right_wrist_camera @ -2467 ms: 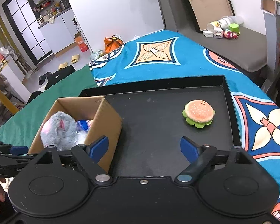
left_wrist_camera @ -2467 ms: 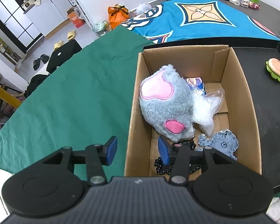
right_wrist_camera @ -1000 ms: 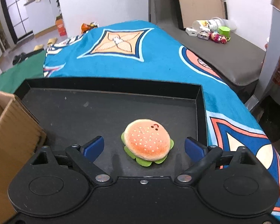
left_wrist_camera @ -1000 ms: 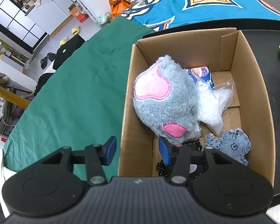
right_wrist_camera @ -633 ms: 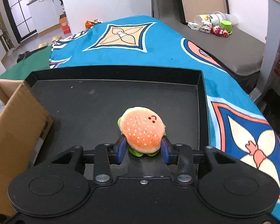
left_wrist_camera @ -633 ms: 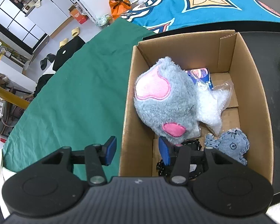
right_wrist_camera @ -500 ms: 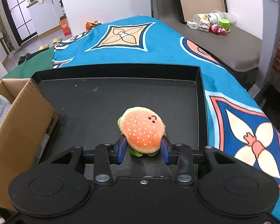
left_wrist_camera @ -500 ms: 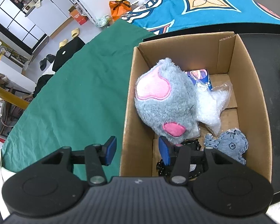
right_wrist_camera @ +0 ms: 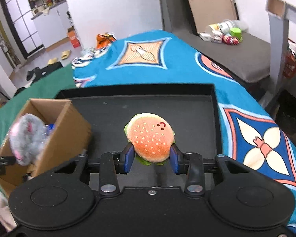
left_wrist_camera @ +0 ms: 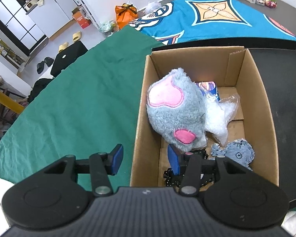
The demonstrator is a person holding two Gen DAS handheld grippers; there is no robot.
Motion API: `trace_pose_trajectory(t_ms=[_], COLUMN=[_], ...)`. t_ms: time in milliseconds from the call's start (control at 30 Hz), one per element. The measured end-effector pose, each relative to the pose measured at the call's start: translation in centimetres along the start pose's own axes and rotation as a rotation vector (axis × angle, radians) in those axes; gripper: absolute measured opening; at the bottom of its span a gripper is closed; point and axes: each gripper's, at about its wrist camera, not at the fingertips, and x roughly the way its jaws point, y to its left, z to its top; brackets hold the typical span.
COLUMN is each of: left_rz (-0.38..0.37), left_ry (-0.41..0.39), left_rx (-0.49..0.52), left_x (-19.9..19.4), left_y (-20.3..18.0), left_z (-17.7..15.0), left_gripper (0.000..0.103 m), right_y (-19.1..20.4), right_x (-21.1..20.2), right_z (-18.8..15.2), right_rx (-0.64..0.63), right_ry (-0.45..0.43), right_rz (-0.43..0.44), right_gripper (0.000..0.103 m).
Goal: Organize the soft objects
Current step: 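Close the right gripper on the burger plush, then carry the burger plush with the right gripper into the box and release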
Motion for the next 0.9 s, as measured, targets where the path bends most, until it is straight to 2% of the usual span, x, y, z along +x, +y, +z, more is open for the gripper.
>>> trace_pose_trajectory(t_ms=[233,467,567,600,633,800,900], left_rz=[-0.052,-0.095,-0.091,-0.096,-0.106,-0.141,-0.164], left_ry=[-0.010,-0.003,0.040,0.052,0.056,0.033,0.029], left_rx=[-0.042,-0.067,-0.066,-0.067,-0.071,-0.098,-0.108], left_x=[-0.2,0.0,0.8,1.1,1.1,0.9,1.0], left_y=[1.3,2.3,2.4,2.4,2.6,3.3,3.7], left_z=[-0.3,-0.5,-0.5,-0.5,-0.6,-0.8,-0.9], left_gripper=[0.047,0.042,0.031,0.023,0.018,0.010,0.010], right_y=[2.5,5.3,6.5,7.0,7.3,9.3,10.4], right_x=[-1.8,-3.3,-3.8,-4.0,-4.1,-4.6,-4.7], right_z=[1.3,1.9,2.1,2.1,2.1,2.2,2.1], right_rx=[-0.021,-0.049,-0.061,-0.066,-0.071,-0.100,-0.113], right_ry=[-0.030,-0.048,-0.047,-0.047,-0.047,-0.047,-0.041], right_rz=[0.021,0.057,0.074,0.079,0.083,0.095,0.100], right_gripper=[0.037,0.037,0.037,0.037,0.037,0.037,0.038])
